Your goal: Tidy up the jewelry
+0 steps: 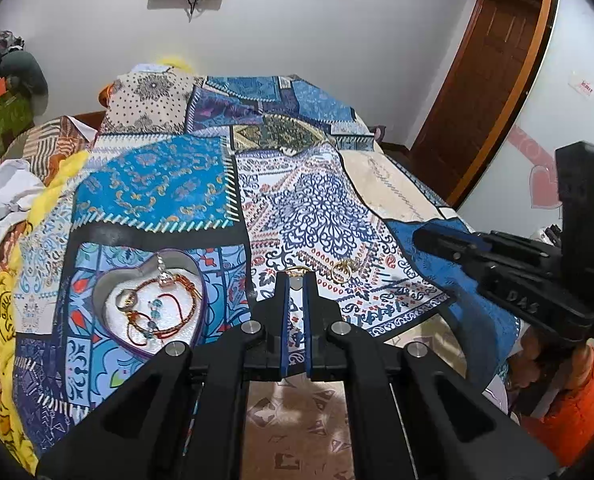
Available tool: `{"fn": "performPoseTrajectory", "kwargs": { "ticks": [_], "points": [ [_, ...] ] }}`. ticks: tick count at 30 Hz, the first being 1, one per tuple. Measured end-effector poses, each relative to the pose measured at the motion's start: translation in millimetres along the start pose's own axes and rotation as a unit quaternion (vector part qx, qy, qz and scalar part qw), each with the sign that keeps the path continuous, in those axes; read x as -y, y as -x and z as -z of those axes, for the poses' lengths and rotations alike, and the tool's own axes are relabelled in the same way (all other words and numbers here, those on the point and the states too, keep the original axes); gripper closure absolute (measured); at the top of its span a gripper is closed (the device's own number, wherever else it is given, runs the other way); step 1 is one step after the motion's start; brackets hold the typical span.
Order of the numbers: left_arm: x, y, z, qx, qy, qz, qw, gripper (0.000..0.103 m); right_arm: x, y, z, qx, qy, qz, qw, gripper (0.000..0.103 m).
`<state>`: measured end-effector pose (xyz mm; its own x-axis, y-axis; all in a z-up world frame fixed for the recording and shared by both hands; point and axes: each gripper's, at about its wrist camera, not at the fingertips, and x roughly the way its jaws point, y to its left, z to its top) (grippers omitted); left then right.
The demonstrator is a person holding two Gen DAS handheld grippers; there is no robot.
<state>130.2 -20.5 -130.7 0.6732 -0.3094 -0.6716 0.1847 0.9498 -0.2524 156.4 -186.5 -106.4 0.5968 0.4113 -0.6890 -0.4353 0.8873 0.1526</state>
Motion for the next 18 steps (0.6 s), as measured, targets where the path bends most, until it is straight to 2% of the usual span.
{"fn": "performPoseTrajectory", "kwargs": {
  "ticks": [8,18],
  "points": [
    [-7.5,27.4,-5.3,0.031,0.003,-0.01,0.9995,0.099,-29.3,21.3,-18.8,0.041,0.016,-0.022,0.999,0.094],
    [-30.1,55.3,-6.1,0.059,0.015,-0.036,0.9975,0.099,-64.1,14.4,-28.2,0.05,0.031,-0.061,0.996,0.094]
  ]
}}
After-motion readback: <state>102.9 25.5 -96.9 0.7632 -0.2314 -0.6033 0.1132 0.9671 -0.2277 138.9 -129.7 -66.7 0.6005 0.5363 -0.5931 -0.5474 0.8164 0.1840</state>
